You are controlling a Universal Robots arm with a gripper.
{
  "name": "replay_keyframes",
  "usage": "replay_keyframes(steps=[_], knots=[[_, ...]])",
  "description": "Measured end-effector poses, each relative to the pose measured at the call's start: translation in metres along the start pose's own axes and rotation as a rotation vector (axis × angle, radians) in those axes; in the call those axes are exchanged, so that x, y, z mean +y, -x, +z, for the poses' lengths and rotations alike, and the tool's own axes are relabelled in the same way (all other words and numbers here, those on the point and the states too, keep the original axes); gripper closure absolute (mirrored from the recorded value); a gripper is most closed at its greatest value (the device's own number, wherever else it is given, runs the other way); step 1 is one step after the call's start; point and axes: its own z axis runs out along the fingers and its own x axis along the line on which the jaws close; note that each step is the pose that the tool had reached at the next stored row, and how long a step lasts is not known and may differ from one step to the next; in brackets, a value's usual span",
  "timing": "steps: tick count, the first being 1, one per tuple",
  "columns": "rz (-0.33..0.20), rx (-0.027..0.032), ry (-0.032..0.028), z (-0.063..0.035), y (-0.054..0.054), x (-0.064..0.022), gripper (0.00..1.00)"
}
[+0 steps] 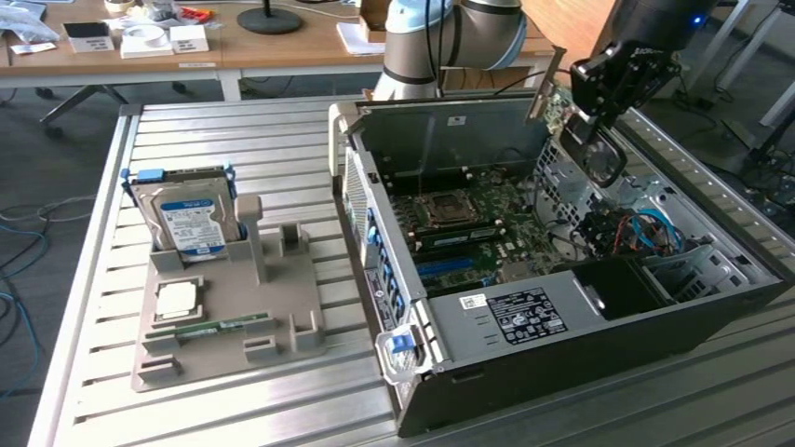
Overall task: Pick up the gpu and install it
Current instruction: 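Insert the gpu into the slot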
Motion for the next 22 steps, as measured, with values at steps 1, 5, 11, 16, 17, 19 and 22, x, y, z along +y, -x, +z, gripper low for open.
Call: replay_keyframes(steps=[1, 5, 11, 16, 17, 19, 22], knots=[[-0.012, 0.0007, 0.0002, 0.0, 0.0, 0.0, 0.73], [-0.062, 0.0038, 0.0013, 0.0, 0.0, 0.0, 0.73], [-0.155, 0.0095, 0.0034, 0.0, 0.0, 0.0, 0.73], [-0.236, 0.0144, 0.0051, 0.0, 0.0, 0.0, 0.73], [-0.251, 0.0153, 0.0054, 0.0, 0.0, 0.0, 0.73], [-0.282, 0.0173, 0.006, 0.0, 0.0, 0.0, 0.73], [-0.329, 0.0202, 0.007, 0.0, 0.0, 0.0, 0.73]])
